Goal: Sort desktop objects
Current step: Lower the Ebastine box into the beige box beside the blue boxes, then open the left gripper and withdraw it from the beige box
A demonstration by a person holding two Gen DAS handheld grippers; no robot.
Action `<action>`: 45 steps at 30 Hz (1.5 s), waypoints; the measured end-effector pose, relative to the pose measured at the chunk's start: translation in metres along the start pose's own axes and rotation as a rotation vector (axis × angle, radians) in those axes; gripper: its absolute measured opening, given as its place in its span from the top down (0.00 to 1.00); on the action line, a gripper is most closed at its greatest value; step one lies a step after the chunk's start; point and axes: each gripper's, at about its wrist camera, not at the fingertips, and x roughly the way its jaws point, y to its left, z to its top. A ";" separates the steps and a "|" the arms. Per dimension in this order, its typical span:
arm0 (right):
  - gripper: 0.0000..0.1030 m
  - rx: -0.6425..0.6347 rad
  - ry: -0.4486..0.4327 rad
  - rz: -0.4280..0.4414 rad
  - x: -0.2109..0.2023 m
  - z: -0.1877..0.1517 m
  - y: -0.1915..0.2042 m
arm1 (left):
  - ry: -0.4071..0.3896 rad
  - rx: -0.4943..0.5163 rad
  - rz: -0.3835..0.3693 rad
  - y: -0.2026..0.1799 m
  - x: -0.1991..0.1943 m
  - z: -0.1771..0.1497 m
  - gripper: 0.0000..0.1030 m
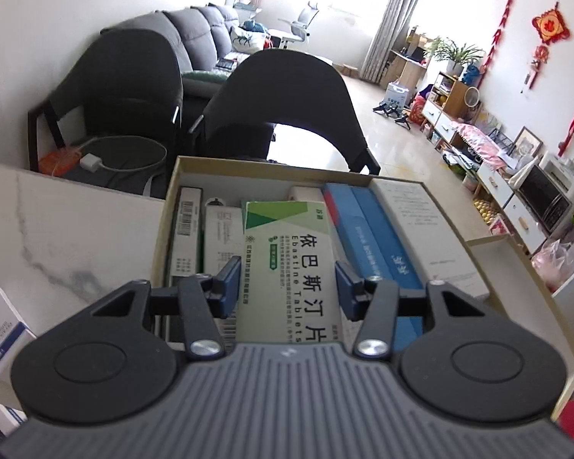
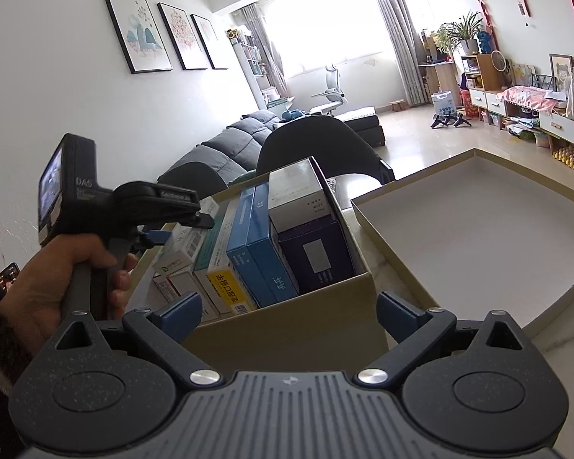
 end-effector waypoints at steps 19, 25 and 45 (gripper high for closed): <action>0.04 -0.008 -0.005 0.012 -0.008 0.001 0.005 | 0.040 -0.079 0.049 -0.002 0.017 0.009 0.52; 0.04 -0.023 -0.009 0.018 -0.013 0.000 0.012 | 0.037 -0.101 0.019 0.000 0.014 0.010 0.44; 0.04 -0.066 -0.032 0.032 -0.028 -0.004 0.039 | -0.050 -0.168 -0.041 0.037 -0.032 0.019 0.12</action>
